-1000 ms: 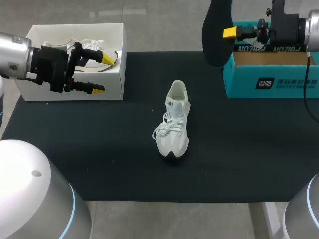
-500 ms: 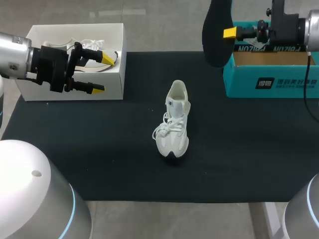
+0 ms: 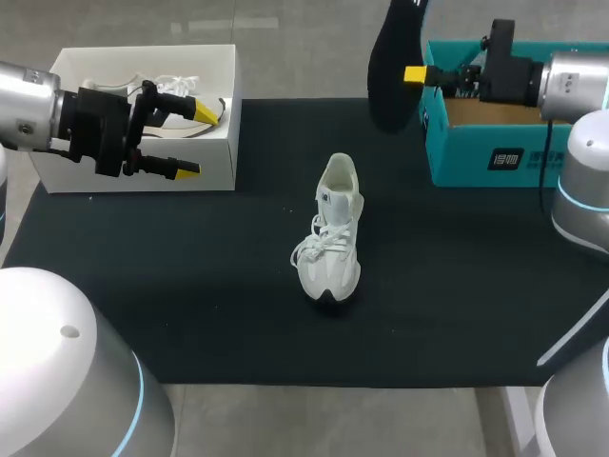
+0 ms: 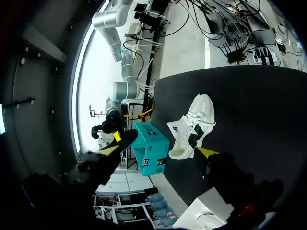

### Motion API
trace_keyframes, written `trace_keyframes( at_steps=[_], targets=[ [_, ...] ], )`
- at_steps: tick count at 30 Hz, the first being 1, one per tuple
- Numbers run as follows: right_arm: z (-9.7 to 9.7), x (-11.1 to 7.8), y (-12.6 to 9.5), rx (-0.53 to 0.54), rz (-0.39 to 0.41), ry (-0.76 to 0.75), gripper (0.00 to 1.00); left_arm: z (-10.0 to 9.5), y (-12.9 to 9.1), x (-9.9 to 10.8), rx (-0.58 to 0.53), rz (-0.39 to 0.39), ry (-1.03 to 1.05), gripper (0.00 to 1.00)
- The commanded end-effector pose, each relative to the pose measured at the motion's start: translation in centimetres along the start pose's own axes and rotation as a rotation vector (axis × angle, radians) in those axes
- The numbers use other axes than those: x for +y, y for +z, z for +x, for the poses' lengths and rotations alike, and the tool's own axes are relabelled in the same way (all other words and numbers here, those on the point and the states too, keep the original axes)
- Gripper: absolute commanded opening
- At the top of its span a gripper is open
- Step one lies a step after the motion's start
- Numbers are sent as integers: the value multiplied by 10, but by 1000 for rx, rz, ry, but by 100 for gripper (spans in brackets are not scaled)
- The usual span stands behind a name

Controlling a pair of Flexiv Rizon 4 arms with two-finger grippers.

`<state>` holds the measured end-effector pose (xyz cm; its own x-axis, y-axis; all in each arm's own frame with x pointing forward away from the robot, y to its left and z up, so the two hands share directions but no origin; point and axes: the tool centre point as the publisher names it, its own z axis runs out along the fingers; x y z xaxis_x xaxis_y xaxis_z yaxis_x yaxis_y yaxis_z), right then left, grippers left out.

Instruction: Take the shoe out of the shoebox, open the shoe tongue, remove and reinsert the insole, then place the shoe into the shoebox

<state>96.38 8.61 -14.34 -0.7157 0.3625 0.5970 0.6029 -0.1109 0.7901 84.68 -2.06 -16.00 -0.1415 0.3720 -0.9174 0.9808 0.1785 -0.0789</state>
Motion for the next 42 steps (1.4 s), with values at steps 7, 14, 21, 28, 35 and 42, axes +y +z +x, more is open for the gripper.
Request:
trace_keyframes(
  at_steps=[7, 14, 21, 28, 35, 42],
  targets=[
    [-25, -12, 44, 29, 25, 18, 0, 0, 1, 0, 4, -1, 1, 100],
    [-24, -13, 45, 38, 39, 24, 0, 0, 1, 0, 4, -1, 1, 100],
    [-24, -13, 45, 38, 39, 24, 0, 0, 1, 0, 4, -1, 1, 100],
    [-38, -25, 62, 7, 69, -29, 0, 0, 1, 0, 4, -1, 1, 100],
    [-46, -49, 72, -53, 59, -138, 0, 0, 1, 0, 4, -1, 1, 100],
    [-54, -66, 79, -58, 91, -133, 0, 0, 1, 0, 4, -1, 1, 100]
  ],
)
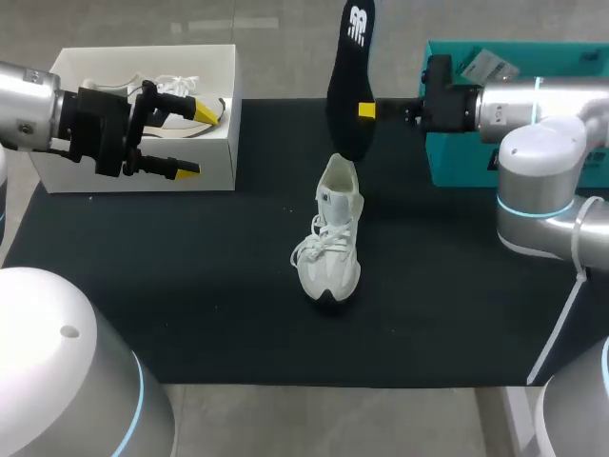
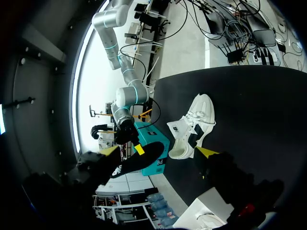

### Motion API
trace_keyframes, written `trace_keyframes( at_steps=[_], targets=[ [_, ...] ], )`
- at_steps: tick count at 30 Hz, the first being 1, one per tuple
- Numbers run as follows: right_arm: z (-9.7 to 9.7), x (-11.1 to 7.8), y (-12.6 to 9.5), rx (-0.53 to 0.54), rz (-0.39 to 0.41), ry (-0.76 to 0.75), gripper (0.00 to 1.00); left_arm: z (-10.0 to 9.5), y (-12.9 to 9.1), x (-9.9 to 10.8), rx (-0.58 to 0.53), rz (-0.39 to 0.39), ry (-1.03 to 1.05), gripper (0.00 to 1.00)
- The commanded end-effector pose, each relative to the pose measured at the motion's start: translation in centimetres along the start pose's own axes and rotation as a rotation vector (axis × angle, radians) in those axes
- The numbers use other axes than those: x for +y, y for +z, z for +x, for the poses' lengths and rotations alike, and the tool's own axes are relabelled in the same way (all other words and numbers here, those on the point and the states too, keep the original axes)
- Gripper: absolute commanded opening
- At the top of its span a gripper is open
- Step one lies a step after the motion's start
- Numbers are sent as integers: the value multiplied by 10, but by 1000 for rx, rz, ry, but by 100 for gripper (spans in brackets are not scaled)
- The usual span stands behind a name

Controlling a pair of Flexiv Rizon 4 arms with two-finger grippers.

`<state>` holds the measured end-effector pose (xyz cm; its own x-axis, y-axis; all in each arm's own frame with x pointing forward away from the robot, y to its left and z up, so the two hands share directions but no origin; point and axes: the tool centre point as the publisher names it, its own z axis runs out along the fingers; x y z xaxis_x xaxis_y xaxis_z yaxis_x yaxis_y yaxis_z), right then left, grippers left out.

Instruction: Take the shoe out of the shoebox, open the shoe tongue, remove and reinsert the insole, then place the shoe into the shoebox

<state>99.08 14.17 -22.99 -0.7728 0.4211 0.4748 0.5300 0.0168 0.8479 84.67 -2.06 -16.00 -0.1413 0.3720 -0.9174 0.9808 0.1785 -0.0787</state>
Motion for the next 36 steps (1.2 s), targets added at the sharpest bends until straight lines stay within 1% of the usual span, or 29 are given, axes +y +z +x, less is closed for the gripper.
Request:
trace_keyframes(
  at_steps=[1, 8, 12, 20, 29, 36],
  targets=[
    [-3, -10, 9, 2, 16, -3, 0, 0, 1, 0, 4, -1, 1, 100],
    [-14, -29, 18, 26, 54, -31, 0, 0, 1, 0, 4, -1, 1, 100],
    [-21, -36, 21, 26, 53, -71, 0, 0, 1, 0, 4, -1, 1, 100],
    [-30, -50, 31, 40, 59, -81, 0, 0, 1, 0, 4, -1, 1, 100],
    [-33, -73, 39, 64, 57, -55, 0, 0, 1, 0, 4, -1, 1, 100],
    [-32, -92, 37, 44, 49, -43, 0, 0, 1, 0, 4, -1, 1, 100]
  ],
)
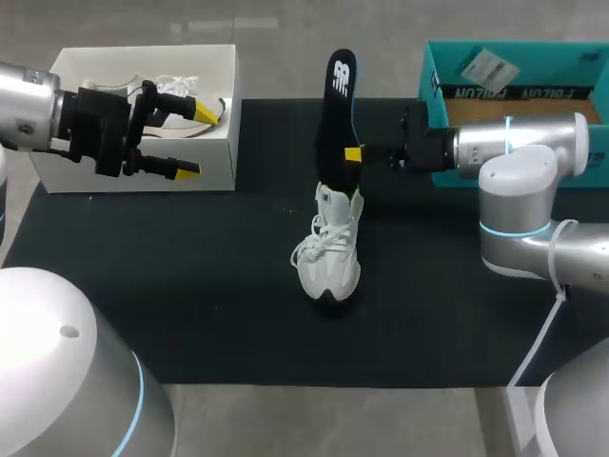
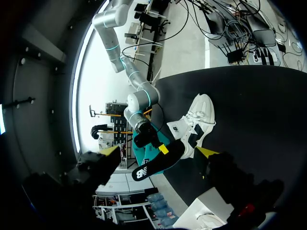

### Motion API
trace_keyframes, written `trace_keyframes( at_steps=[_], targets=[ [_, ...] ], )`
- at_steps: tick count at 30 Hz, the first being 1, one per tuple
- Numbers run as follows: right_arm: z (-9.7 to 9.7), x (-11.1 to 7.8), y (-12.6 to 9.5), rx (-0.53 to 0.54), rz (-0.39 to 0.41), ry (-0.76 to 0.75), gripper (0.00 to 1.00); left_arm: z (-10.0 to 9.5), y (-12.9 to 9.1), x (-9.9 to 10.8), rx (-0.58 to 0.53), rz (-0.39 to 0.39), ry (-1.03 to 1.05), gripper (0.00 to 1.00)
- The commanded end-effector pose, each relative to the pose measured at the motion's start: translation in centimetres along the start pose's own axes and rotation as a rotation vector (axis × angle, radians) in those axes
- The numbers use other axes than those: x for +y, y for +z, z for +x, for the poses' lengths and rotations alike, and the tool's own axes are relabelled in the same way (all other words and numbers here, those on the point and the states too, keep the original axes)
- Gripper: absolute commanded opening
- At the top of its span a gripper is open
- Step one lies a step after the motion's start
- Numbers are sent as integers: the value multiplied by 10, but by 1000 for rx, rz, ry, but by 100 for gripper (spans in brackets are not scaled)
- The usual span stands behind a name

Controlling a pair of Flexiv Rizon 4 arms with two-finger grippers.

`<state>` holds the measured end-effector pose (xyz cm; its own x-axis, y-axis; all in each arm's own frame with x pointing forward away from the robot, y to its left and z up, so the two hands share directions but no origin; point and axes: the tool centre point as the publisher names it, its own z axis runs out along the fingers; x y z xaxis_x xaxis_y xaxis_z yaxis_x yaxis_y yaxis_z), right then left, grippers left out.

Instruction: Take the shoe out of the shoebox, open the shoe tongue, remove and reinsert the insole, then place the shoe into the shoebox

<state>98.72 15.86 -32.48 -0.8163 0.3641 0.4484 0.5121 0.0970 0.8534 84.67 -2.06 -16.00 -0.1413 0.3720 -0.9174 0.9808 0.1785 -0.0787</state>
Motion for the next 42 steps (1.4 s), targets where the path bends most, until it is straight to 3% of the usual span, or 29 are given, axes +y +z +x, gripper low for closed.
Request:
trace_keyframes(
  at_steps=[1, 30, 34, 42],
  targets=[
    [4, -13, 2, -17, -18, 10, 0, 0, 1, 0, 4, -1, 1, 100],
    [37, -63, 6, 6, 48, 148, 0, 0, 1, 0, 4, -1, 1, 100],
    [37, -60, 2, -14, 22, 141, 0, 0, 1, 0, 4, -1, 1, 100],
    [31, -35, -13, -52, 17, 55, 0, 0, 1, 0, 4, -1, 1, 100]
  ],
)
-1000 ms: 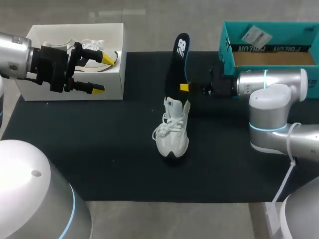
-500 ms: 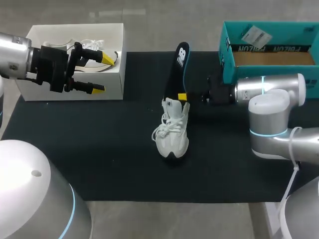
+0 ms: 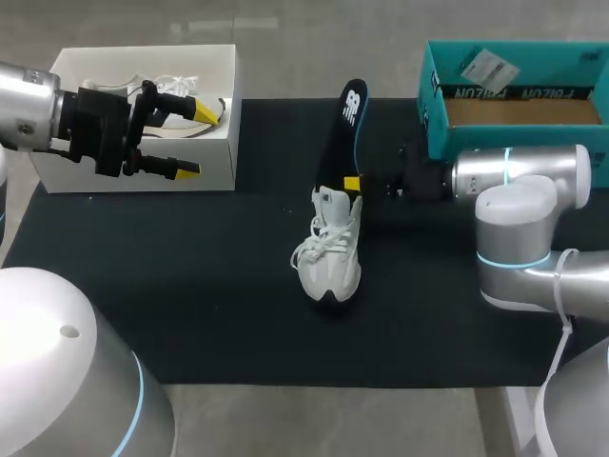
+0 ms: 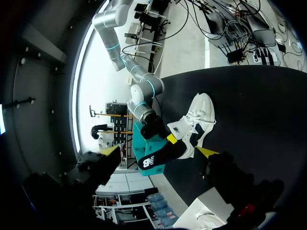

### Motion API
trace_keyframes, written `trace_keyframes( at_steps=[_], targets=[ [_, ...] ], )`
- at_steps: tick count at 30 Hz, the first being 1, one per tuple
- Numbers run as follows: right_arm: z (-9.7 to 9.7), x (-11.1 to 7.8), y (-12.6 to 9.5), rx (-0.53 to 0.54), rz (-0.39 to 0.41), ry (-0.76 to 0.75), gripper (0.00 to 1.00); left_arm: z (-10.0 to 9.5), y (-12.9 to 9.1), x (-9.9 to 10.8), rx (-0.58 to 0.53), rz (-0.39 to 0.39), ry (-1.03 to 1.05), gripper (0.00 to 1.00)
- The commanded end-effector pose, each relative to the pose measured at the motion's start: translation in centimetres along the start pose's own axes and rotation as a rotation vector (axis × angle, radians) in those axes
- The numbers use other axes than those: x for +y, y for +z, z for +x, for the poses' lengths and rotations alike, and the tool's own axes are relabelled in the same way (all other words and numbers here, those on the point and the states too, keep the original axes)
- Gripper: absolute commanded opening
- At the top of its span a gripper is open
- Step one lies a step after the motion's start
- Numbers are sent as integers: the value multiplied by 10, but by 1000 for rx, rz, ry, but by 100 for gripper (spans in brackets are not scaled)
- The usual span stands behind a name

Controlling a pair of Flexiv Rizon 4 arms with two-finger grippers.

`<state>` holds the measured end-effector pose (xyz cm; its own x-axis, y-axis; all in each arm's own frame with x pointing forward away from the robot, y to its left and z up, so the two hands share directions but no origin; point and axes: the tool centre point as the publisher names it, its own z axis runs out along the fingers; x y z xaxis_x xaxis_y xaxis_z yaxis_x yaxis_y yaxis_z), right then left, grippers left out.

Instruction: Take the shoe out of the shoebox, open the shoe tongue, remove and reinsert the insole, then place the shoe into the shoebox

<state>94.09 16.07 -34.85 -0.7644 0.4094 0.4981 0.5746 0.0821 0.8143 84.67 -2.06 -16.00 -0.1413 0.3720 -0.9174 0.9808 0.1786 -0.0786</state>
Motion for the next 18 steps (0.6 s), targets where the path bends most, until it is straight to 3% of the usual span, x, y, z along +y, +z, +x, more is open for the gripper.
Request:
trace_keyframes(
  at_steps=[1, 5, 10, 18],
  targets=[
    [2, 12, -10, -11, 1, -36, 0, 0, 1, 0, 4, -1, 1, 100],
    [-5, 17, -10, 4, -9, -71, 0, 0, 1, 0, 4, -1, 1, 100],
    [-11, 10, -2, 31, 5, -73, 0, 0, 1, 0, 4, -1, 1, 100],
    [-2, -7, 6, 66, 48, -24, 0, 0, 1, 0, 4, -1, 1, 100]
  ],
)
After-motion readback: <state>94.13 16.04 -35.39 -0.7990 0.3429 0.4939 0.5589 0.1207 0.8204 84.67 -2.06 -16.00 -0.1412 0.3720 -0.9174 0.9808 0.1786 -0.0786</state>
